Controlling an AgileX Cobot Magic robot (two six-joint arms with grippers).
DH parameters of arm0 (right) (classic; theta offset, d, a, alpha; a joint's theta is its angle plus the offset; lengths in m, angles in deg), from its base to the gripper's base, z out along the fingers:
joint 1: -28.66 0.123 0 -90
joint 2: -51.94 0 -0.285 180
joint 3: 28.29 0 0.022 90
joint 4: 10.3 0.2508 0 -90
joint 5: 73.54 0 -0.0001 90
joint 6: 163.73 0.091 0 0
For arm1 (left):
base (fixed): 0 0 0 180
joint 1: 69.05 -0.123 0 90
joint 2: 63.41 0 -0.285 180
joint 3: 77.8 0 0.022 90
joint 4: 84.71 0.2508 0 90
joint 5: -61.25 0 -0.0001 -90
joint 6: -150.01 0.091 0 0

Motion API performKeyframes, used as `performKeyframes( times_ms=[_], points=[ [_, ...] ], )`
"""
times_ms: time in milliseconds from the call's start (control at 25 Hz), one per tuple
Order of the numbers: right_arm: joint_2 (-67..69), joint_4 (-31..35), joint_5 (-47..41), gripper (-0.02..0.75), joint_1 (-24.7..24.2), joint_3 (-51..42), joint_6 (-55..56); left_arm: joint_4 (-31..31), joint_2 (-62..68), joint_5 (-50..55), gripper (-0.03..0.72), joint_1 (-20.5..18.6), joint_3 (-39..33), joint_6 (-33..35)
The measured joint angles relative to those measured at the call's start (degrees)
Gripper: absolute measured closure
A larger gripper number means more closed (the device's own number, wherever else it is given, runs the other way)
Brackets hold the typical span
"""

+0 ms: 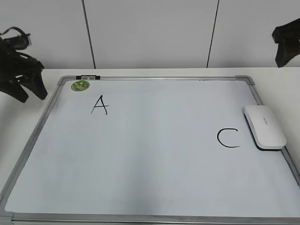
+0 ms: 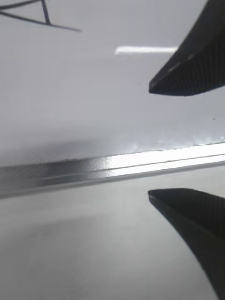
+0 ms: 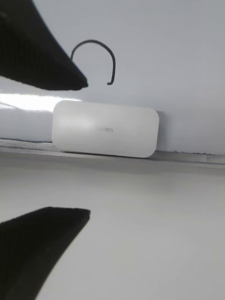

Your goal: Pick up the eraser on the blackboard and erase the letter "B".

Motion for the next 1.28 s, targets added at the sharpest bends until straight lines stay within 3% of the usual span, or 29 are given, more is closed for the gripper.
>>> performKeyframes(
  times_ms=[600,1280],
  points=[
    [-20.74,2.63,-6.70,0.144,0.20,0.00,-3.75,6.20,-28.01,3.78,0.230,0.11,0.89,-6.31],
    [-42.91,5.87,-7.72,0.144,0.20,-0.81,-3.87,8.57,-66.03,4.79,0.230,0.11,-27.46,-7.31]
  ],
)
